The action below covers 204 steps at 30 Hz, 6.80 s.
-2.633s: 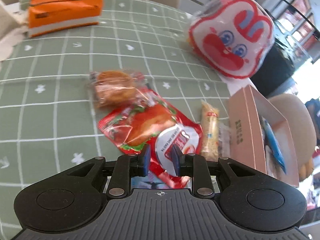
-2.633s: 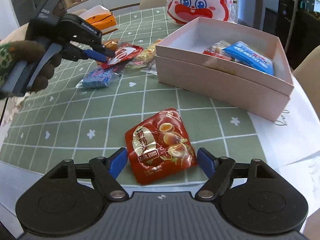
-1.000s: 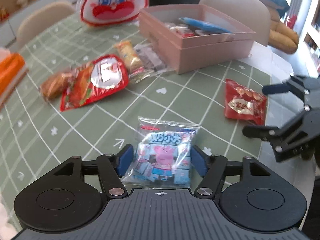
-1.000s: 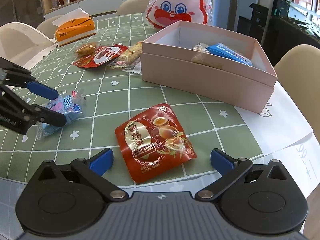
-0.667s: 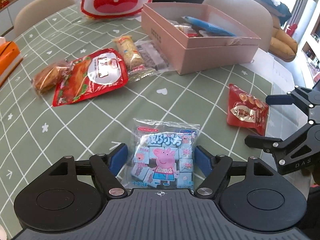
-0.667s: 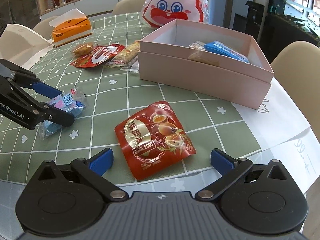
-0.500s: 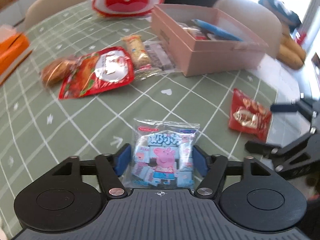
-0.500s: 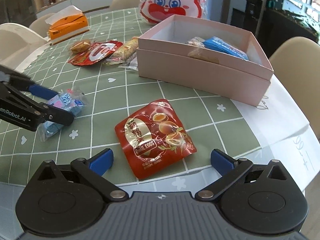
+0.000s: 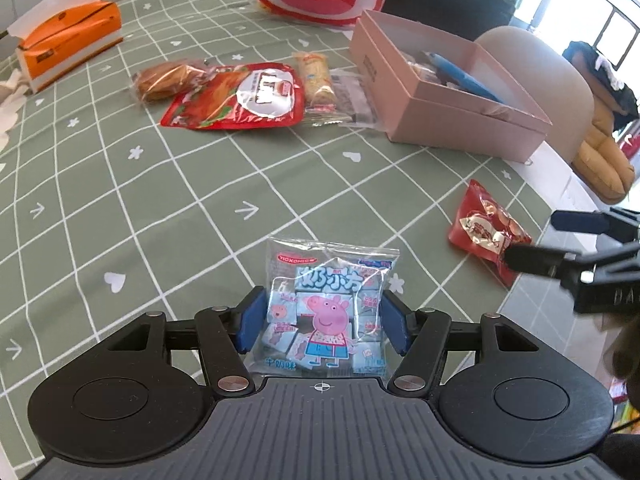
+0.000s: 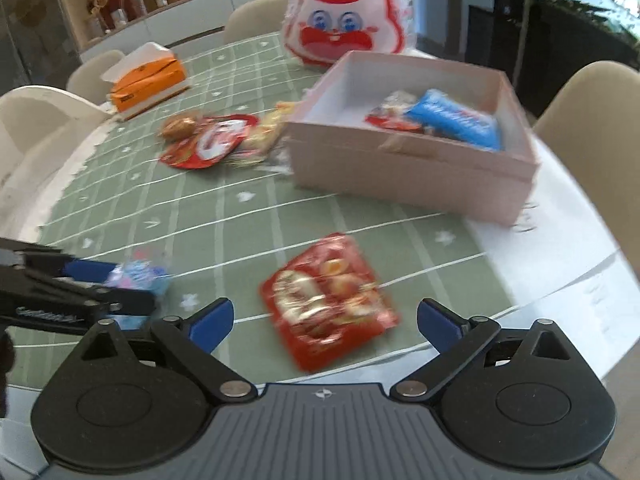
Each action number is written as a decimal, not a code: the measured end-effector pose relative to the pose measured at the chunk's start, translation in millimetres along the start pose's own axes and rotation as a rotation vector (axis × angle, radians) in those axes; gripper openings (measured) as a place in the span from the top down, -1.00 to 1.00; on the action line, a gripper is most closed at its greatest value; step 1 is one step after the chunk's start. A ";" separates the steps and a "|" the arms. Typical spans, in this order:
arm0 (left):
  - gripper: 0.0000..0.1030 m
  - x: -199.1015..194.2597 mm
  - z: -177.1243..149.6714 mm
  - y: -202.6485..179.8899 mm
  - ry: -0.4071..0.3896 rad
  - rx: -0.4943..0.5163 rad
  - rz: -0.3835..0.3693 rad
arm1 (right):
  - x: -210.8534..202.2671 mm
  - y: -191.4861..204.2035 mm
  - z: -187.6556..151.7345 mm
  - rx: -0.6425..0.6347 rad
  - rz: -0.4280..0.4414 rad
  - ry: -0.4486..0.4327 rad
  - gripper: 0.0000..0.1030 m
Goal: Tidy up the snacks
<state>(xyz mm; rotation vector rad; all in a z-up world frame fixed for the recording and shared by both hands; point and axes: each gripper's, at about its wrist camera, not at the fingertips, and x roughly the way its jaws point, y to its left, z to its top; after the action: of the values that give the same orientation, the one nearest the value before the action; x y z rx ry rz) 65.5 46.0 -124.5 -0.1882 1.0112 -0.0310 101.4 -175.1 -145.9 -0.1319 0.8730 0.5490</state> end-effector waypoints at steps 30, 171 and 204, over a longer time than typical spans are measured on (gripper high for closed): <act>-0.27 -10.6 -14.8 -4.5 -0.057 -0.023 -0.061 | 5.1 -3.0 4.6 -0.110 0.022 0.059 -0.33; -0.50 -19.9 -13.4 55.7 -0.096 -0.070 0.158 | 21.1 67.7 -25.1 -0.130 -0.024 0.066 -0.94; -0.19 -81.4 -75.7 112.2 -0.129 -0.266 -0.017 | 106.1 143.3 64.1 -0.026 -0.099 0.055 -0.69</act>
<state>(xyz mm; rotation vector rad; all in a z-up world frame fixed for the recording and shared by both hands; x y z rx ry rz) -48.7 154.7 -114.5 -0.4360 0.8832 0.0996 127.5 11.2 -169.3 -0.2134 0.9084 0.4660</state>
